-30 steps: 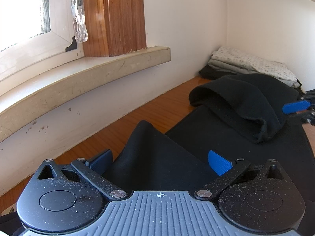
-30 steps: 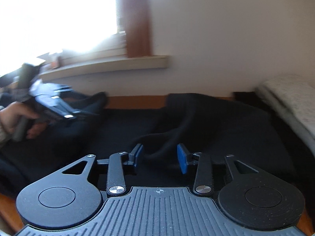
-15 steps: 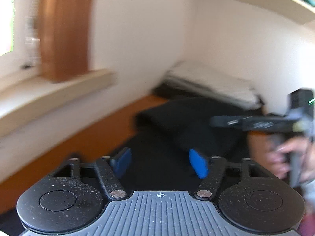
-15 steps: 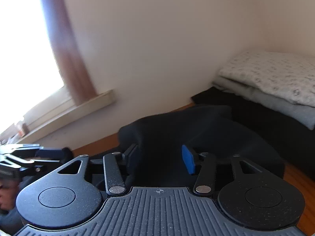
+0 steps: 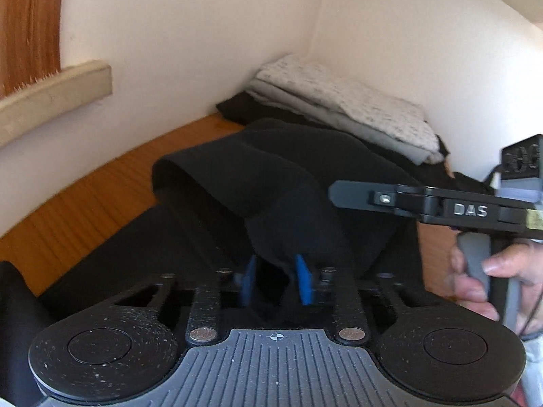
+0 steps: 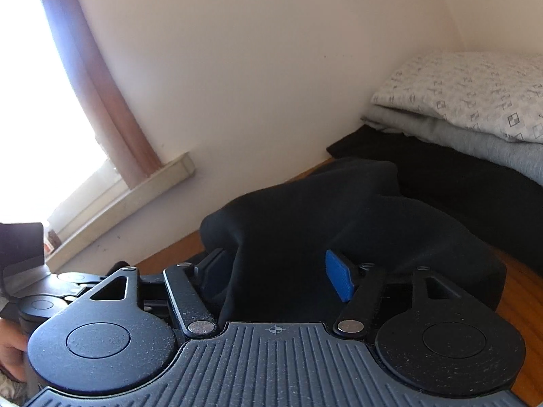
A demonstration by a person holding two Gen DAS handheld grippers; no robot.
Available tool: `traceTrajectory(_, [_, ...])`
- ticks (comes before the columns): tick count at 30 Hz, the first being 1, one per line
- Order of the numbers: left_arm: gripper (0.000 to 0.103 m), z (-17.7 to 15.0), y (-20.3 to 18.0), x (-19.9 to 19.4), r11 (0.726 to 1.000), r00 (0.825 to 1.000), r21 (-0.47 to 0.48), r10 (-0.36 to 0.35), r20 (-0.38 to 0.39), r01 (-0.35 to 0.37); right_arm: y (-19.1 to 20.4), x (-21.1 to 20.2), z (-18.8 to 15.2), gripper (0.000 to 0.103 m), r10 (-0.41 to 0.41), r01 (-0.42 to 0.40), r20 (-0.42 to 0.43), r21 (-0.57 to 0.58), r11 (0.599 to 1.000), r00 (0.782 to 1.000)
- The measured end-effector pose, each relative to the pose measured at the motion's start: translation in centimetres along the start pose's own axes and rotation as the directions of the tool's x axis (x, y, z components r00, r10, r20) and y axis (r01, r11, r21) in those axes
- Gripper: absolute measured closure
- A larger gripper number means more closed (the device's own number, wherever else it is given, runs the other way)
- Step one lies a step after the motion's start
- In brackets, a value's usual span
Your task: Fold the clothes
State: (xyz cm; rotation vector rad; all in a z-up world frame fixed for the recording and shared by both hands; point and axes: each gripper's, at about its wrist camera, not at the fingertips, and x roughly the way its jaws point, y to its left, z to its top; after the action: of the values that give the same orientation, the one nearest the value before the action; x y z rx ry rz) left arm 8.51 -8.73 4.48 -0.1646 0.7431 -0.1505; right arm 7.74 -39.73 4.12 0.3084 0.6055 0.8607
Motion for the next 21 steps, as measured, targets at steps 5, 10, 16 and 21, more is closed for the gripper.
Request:
traceTrajectory(5, [0.098, -1.0, -0.3, -3.7, 0.999, 0.998, -0.015, -0.047, 0.044, 0.047, -0.1, -0.2, 0.0, 0.037, 0.010, -0.010, 0.003, 0.011, 1.000, 1.000])
traceTrajectory(10, [0.094, -2.4, -1.1, -6.0, 0.999, 0.999, 0.020, -0.039, 0.002, 0.039, -0.1, -0.5, -0.1, 0.036, 0.030, -0.030, 0.013, 0.007, 1.000, 0.999])
traceTrajectory(16, [0.053, -1.3, 0.8, -5.7, 0.998, 0.998, -0.037, 0.047, 0.037, -0.046, 1.9, -1.1, -0.7, 0.036, 0.023, -0.025, -0.011, -0.169, 0.985, 1.000])
traceTrajectory(21, [0.035, -0.2, 2.5, -4.6, 0.993, 0.995, -0.082, 0.088, 0.051, -0.084, 4.7, -1.1, -2.0, 0.071, 0.036, -0.074, -0.107, -0.379, 0.922, 0.994])
